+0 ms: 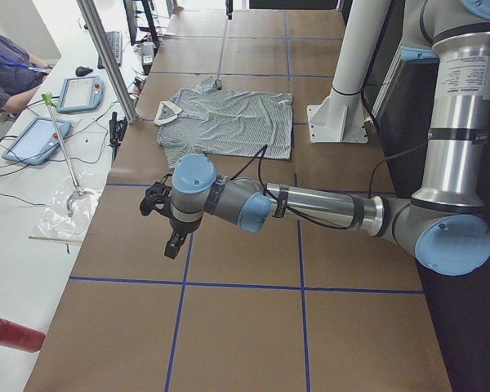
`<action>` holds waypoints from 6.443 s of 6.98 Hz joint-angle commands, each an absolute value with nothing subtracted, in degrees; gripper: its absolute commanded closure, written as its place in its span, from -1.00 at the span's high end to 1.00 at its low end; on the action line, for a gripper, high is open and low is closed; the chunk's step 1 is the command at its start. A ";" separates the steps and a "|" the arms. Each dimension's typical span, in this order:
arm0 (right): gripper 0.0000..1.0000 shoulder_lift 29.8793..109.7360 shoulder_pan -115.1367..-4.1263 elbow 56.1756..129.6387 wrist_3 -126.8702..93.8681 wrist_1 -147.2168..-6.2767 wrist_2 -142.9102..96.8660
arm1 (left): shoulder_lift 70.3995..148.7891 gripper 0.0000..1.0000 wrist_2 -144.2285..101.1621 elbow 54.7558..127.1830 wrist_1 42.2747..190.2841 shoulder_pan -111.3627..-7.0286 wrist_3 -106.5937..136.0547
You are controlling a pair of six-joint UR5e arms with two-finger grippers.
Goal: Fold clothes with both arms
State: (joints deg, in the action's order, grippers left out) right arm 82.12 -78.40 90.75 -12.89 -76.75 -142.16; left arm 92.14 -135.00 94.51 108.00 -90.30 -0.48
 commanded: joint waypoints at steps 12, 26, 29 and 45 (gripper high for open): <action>0.78 60.82 -50.98 73.22 -55.90 -61.70 -117.26 | 93.25 1.00 -139.66 92.46 115.75 -90.26 2.64; -1.00 57.40 -51.51 81.03 -58.34 -62.14 -117.95 | 93.69 1.00 -145.11 92.37 115.66 -90.26 2.72; -1.00 49.69 -45.73 79.73 -66.97 -65.81 -110.71 | 93.43 1.00 -145.11 92.46 115.75 -90.26 2.64; 1.00 42.28 -45.09 74.71 -68.03 -68.27 -111.35 | 107.75 1.00 -137.99 93.25 115.75 -76.38 33.05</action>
